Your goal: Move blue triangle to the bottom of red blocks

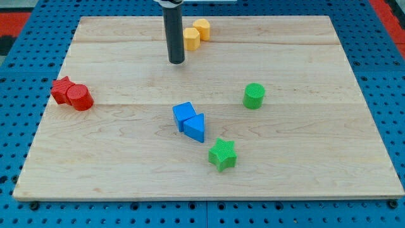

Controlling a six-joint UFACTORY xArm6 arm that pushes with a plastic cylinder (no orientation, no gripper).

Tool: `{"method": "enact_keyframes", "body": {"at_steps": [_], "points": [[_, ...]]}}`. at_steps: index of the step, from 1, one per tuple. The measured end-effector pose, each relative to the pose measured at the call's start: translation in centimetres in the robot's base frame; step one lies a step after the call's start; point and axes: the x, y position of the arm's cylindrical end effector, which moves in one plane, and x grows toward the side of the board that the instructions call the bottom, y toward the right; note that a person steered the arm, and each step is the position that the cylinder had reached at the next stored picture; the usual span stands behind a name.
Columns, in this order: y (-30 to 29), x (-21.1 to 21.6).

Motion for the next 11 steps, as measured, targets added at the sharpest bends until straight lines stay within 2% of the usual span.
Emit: {"method": "enact_keyframes", "body": {"at_steps": [1,2,3,4,6,7,8,9,10,11], "points": [[5.7,0.0],[5.3,2.7],[7.7,6.1],[7.7,6.4],[9.4,10.9],[10.8,16.8],[4.7,19.1],[2.4,16.0],[1.6,15.4],[-8.5,17.6]]}}
